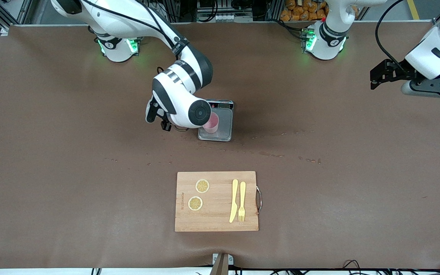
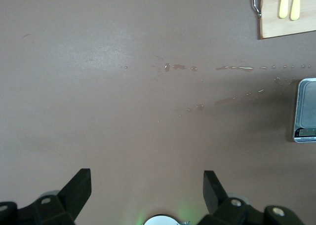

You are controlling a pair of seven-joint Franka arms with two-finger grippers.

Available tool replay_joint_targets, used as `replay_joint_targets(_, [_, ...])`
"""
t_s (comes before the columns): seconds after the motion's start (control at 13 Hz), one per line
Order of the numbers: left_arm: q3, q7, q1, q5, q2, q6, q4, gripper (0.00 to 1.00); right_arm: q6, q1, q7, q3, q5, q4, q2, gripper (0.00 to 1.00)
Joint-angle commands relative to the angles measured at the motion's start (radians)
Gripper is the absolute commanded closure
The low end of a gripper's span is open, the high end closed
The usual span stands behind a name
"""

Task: Add sauce to pink cup with both arms
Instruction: 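Tilt the bottle over the pink cup and squeeze sauce in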

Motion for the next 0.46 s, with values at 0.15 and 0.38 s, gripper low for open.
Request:
replay_joint_targets(0.15, [-0.008,-0.002,0.007,0.000,0.002,-0.019,0.016,0.00,-0.038,0.029,0.014,-0.006,-0.025,0.045,0.028,0.73])
replay_joint_targets(0.38, [-0.008,-0.002,0.007,0.000,0.003,-0.019,0.015,0.00,-0.038,0.029,0.011,-0.006,-0.028,0.044,0.031,0.76])
